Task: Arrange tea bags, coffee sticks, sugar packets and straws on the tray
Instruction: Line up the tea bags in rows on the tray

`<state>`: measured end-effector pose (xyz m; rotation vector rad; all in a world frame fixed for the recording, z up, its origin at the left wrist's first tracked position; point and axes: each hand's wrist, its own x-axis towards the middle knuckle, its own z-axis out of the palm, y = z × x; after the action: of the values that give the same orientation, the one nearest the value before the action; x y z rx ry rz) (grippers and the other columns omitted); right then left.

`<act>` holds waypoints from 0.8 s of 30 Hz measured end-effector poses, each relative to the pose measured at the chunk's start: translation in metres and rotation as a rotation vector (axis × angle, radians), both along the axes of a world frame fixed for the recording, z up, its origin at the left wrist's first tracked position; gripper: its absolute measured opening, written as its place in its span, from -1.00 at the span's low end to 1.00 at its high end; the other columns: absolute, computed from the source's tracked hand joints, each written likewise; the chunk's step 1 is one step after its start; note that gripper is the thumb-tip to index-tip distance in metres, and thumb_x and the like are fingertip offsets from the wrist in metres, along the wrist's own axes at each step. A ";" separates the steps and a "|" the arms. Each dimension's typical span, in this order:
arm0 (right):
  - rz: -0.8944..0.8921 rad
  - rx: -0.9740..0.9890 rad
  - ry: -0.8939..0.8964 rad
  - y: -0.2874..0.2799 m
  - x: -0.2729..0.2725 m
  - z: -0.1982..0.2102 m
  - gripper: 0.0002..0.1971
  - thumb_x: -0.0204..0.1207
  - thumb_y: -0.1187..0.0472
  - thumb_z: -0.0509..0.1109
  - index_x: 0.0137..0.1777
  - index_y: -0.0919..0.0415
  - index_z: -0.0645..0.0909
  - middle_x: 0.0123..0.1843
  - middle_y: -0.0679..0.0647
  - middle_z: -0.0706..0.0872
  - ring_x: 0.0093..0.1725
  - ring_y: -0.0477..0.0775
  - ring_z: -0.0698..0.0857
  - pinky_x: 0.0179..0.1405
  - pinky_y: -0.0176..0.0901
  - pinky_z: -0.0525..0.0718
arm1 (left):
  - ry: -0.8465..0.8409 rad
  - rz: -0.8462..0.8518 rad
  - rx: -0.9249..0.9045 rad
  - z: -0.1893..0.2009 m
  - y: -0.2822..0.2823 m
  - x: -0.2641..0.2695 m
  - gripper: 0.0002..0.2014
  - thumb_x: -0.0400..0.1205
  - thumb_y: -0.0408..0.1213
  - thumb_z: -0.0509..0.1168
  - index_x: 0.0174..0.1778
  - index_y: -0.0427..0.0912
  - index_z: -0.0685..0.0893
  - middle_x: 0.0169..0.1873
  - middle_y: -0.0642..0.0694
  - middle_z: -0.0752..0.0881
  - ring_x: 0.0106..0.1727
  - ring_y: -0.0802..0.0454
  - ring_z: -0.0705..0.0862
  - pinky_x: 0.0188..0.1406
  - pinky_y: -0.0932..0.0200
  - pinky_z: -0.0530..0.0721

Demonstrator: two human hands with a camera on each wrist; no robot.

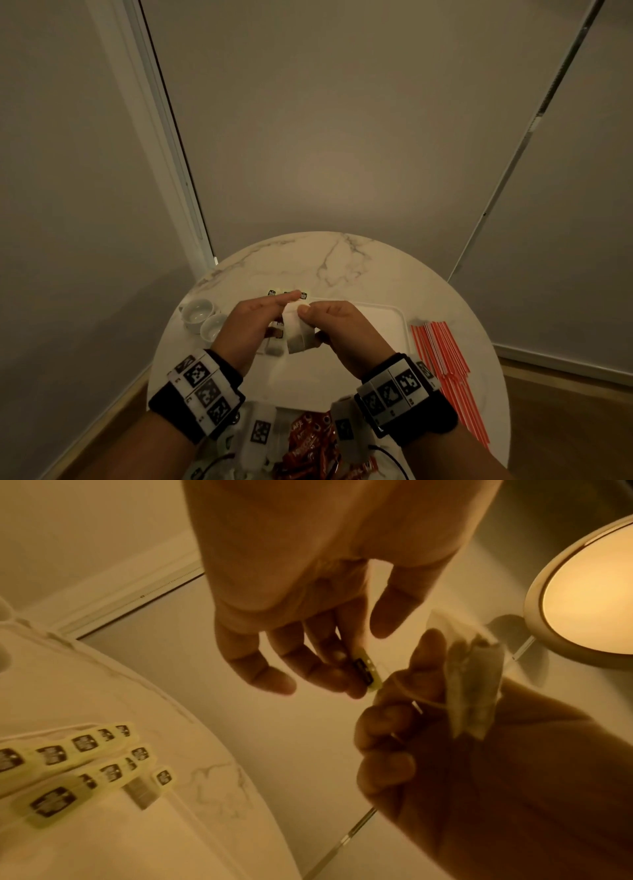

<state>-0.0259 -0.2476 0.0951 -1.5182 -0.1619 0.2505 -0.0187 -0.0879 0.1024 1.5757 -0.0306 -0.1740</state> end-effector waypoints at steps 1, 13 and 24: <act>0.005 -0.021 -0.005 0.000 0.000 0.000 -0.47 0.49 0.00 0.32 -0.10 0.63 0.60 -0.20 0.28 0.59 -0.22 0.11 0.51 -0.31 -0.18 0.45 | -0.029 0.007 -0.032 0.004 -0.001 0.001 -0.75 0.63 -0.40 0.26 0.08 -0.10 0.80 0.00 -0.03 0.82 0.11 -0.11 0.75 0.08 -0.09 0.71; -0.038 -0.120 0.085 -0.007 0.001 0.012 -0.70 0.63 0.25 0.27 -0.31 0.31 0.68 -0.36 0.11 0.61 -0.31 0.02 0.54 -0.29 -0.14 0.48 | -0.466 -0.104 0.030 0.013 0.006 0.007 -0.83 0.50 -0.52 0.40 -0.19 -0.15 0.79 -0.10 -0.16 0.79 0.04 -0.14 0.74 0.14 -0.21 0.69; -0.031 0.151 0.204 -0.010 0.001 0.016 -0.74 0.39 0.21 0.29 -0.13 0.36 0.74 -0.11 0.32 0.75 -0.13 0.27 0.62 -0.23 0.05 0.55 | -0.717 -0.249 0.319 0.018 0.020 0.016 -0.88 0.49 -0.15 0.39 -0.19 -0.02 0.83 -0.07 0.05 0.72 -0.03 -0.02 0.71 -0.18 -0.09 0.65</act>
<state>-0.0251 -0.2575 0.1114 -1.3350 0.0055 0.3585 -0.0028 -0.0681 0.1199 1.8782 -0.7935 0.2106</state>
